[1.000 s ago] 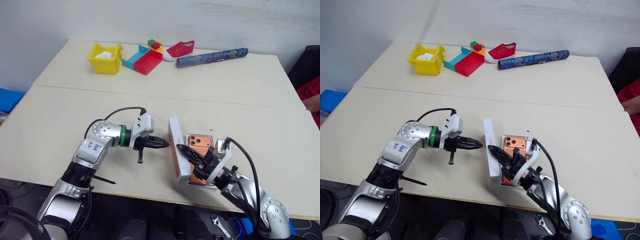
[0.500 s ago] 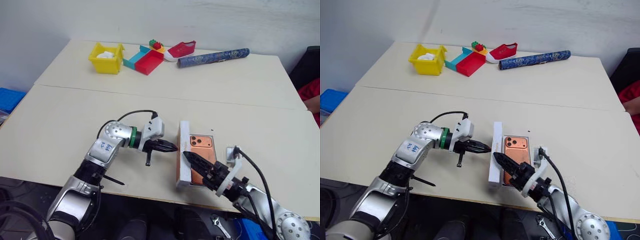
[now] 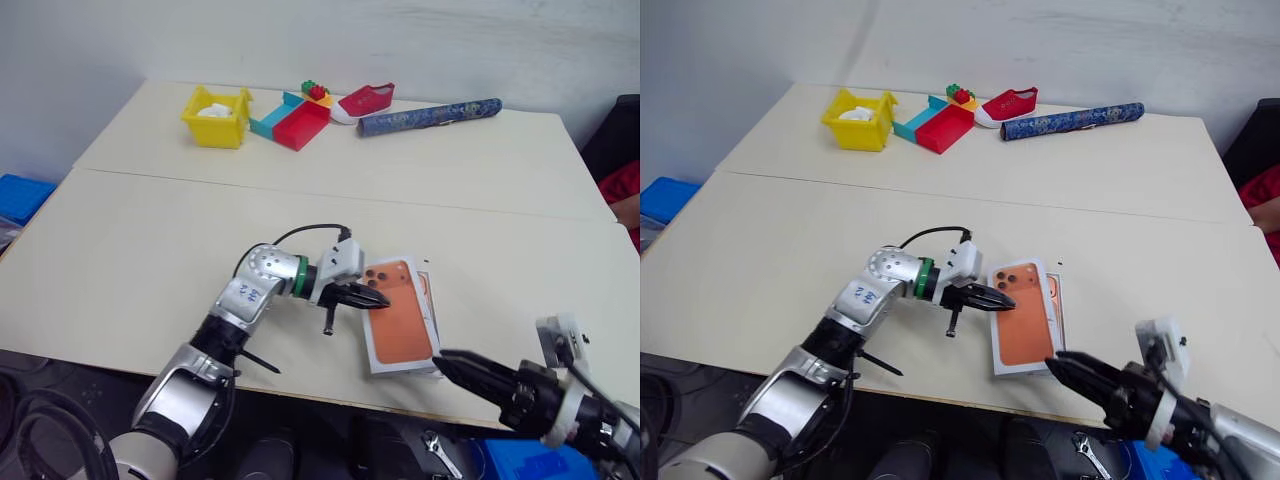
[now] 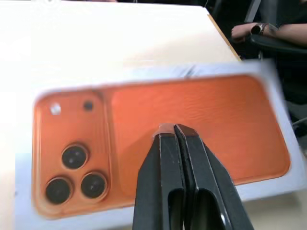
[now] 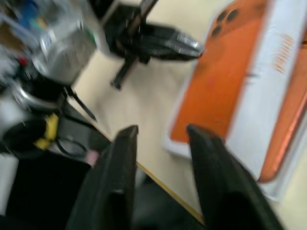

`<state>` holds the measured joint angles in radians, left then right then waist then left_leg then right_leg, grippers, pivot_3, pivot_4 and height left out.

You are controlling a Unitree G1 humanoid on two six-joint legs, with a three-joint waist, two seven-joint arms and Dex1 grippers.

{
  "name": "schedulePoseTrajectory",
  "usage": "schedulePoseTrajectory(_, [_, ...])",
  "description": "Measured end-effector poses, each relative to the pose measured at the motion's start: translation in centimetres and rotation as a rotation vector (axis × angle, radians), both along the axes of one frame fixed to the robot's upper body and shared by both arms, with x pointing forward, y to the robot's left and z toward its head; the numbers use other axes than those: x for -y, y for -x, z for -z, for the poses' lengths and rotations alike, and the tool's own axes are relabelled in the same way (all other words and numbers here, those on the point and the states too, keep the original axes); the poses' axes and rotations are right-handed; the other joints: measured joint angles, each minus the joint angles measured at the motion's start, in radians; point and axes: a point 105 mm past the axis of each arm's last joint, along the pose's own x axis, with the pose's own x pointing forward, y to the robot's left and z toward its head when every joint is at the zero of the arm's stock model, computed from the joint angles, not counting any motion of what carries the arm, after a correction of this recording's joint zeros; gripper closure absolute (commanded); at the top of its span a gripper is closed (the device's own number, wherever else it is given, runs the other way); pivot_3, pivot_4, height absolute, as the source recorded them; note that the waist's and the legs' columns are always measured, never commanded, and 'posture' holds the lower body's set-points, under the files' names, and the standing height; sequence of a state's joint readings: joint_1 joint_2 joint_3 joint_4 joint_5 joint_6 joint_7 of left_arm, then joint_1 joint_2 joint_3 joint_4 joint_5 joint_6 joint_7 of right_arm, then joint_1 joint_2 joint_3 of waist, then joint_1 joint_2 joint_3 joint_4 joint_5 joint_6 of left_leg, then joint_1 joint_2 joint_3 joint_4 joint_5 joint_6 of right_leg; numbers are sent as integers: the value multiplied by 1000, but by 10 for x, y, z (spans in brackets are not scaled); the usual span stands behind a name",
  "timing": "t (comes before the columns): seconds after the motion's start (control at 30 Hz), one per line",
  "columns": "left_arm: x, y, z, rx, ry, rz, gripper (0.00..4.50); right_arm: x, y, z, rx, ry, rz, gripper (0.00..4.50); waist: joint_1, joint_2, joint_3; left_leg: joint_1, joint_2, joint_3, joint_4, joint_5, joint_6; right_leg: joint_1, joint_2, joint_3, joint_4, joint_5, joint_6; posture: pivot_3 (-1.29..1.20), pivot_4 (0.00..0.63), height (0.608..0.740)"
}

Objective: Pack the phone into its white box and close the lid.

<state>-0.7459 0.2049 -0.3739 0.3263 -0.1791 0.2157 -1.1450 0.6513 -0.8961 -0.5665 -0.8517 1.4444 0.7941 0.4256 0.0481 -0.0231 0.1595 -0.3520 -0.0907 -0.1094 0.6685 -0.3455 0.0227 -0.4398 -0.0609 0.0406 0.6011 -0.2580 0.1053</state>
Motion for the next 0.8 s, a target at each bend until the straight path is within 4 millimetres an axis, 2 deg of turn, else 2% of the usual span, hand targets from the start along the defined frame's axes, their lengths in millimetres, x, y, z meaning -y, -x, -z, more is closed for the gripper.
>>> schedulePoseTrajectory(0.07, [8,-2,-3,11,12,3,4500,-1,7,5,23,78,-65,4466,6,0,0,0,0,1,1,0,0,0,0,1,0,0,1,0,150,740])
schedulePoseTrajectory(0.2, [11,-7,-14,39,25,6,4500,2,13,16,69,227,-155,4466,6,-1,0,0,0,3,1,0,1,0,0,4,-1,1,2,0,150,740])
schedulePoseTrajectory(0.3, [-13,-13,-27,43,8,1,4500,0,13,27,95,299,-199,4466,1,-1,1,1,0,5,1,0,0,-1,1,5,1,1,2,0,150,740])
schedulePoseTrajectory(0.37, [-39,-14,-28,51,-56,12,4500,-3,11,33,120,340,-225,4466,-3,-1,1,2,0,5,1,0,-1,-1,1,6,1,1,2,0,150,740])
schedulePoseTrajectory(0.5, [-76,-16,-16,67,-208,26,4500,-5,6,40,155,381,-240,4466,4,-1,0,1,-1,5,1,0,0,-1,0,5,1,1,2,0,150,740])
schedulePoseTrajectory(0.57, [-84,-20,-1,70,-272,17,4500,-5,1,40,179,387,-235,4466,11,-1,0,1,-1,5,1,0,0,-1,-1,5,0,1,2,0,150,740])
schedulePoseTrajectory(0.7, [-69,-31,31,69,-311,-33,4500,-7,-6,45,193,398,-236,4466,29,-2,0,-2,-2,5,6,-2,3,-2,0,4,-2,2,3,0,150,740])
schedulePoseTrajectory(0.8, [-49,-40,30,112,-303,-44,4500,-8,-12,47,208,406,-238,4466,36,-2,1,-4,-2,5,11,-3,4,-2,0,3,-1,2,4,0,150,740])
